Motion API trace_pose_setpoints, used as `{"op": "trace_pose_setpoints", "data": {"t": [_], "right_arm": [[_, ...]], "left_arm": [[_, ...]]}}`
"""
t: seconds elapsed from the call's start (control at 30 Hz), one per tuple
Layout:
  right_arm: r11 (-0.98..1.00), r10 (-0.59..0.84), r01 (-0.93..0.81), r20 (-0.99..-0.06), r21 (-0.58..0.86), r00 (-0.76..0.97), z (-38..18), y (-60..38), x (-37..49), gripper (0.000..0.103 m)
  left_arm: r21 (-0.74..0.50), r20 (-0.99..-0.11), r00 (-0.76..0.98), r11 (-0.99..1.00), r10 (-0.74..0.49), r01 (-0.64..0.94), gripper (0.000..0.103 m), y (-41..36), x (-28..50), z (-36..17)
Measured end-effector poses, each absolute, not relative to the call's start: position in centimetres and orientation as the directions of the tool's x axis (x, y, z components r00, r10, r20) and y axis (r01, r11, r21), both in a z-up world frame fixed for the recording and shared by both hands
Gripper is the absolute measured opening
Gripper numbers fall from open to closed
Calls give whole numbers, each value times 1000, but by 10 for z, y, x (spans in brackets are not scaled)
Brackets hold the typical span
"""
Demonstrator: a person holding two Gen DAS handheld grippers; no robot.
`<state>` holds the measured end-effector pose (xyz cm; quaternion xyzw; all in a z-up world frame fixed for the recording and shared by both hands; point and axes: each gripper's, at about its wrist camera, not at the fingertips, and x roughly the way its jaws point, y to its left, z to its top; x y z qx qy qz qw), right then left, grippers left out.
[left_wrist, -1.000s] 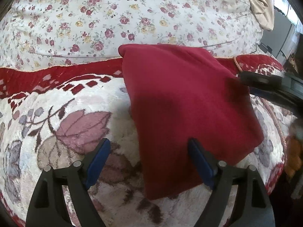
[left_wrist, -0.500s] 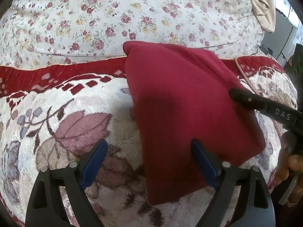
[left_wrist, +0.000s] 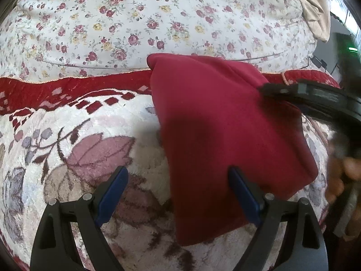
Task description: Fold small clothes
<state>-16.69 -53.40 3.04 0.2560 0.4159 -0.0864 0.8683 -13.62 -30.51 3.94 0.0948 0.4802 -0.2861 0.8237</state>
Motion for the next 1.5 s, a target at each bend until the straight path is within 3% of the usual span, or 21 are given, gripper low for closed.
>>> {"op": "trace_pose_setpoints", "data": {"t": [0.03, 0.07, 0.13, 0.23, 0.5, 0.57, 0.63, 0.77, 0.8, 0.83, 0.87, 1.03, 1.17, 1.23, 1.3, 1.33, 1.37, 1.5], "right_arm": [[840, 109, 352, -764, 413, 636, 22, -537, -163, 44], [830, 138, 340, -754, 442, 643, 18, -539, -163, 35], [836, 126, 322, -727, 444, 675, 24, -538, -173, 24], [880, 66, 303, -725, 366, 686, 33, -532, -188, 17], [891, 49, 308, -746, 332, 664, 37, -529, -187, 21], [889, 50, 307, -738, 340, 672, 41, -529, -189, 44], [893, 42, 306, -737, 330, 675, 43, -528, -189, 53], [888, 46, 312, -740, 339, 671, 36, -532, -176, 54], [883, 56, 314, -742, 349, 668, 33, -534, -172, 52], [877, 76, 312, -747, 365, 661, 29, -536, -169, 32], [877, 83, 307, -746, 370, 661, 28, -536, -168, 19], [912, 19, 287, -731, 291, 682, 39, -529, -183, 13], [899, 45, 300, -748, 319, 662, 27, -534, -182, 13], [893, 57, 297, -741, 337, 669, 30, -536, -184, 17], [873, 71, 316, -737, 372, 673, 29, -542, -186, 51], [862, 77, 321, -728, 392, 681, 27, -545, -188, 81], [852, 91, 317, -713, 418, 695, 25, -549, -190, 92], [831, 151, 310, -724, 462, 673, 8, -558, -182, 93]], "left_arm": [[-122, -846, 372, 817, -383, 563, 90, -305, -136, 40], [-124, -846, 371, 817, -384, 563, 90, -305, -136, 40], [-133, -844, 368, 817, -390, 561, 90, -303, -135, 40], [-148, -835, 376, 822, -401, 549, 90, -301, -133, 43], [-179, -818, 396, 839, -417, 514, 90, -301, -122, 46], [-184, -820, 393, 842, -416, 507, 90, -301, -119, 45], [-186, -821, 391, 842, -416, 506, 90, -302, -117, 44], [-181, -822, 391, 841, -414, 511, 90, -304, -117, 43], [-181, -823, 389, 840, -414, 511, 90, -304, -116, 42], [-184, -824, 386, 839, -416, 512, 90, -304, -116, 42], [-188, -823, 382, 837, -420, 514, 90, -304, -115, 41], [-220, -817, 365, 827, -445, 516, 97, -305, -111, 40], [-269, -815, 330, 815, -477, 514, 98, -309, -104, 38], [-293, -811, 314, 807, -494, 513, 100, -311, -99, 36], [-322, -810, 293, 803, -508, 502, 101, -313, -94, 30], [-335, -811, 281, 802, -512, 495, 101, -314, -91, 28], [-357, -813, 259, 798, -521, 485, 101, -315, -88, 24], [-380, -814, 224, 783, -536, 492, 103, -320, -82, 18]]}}
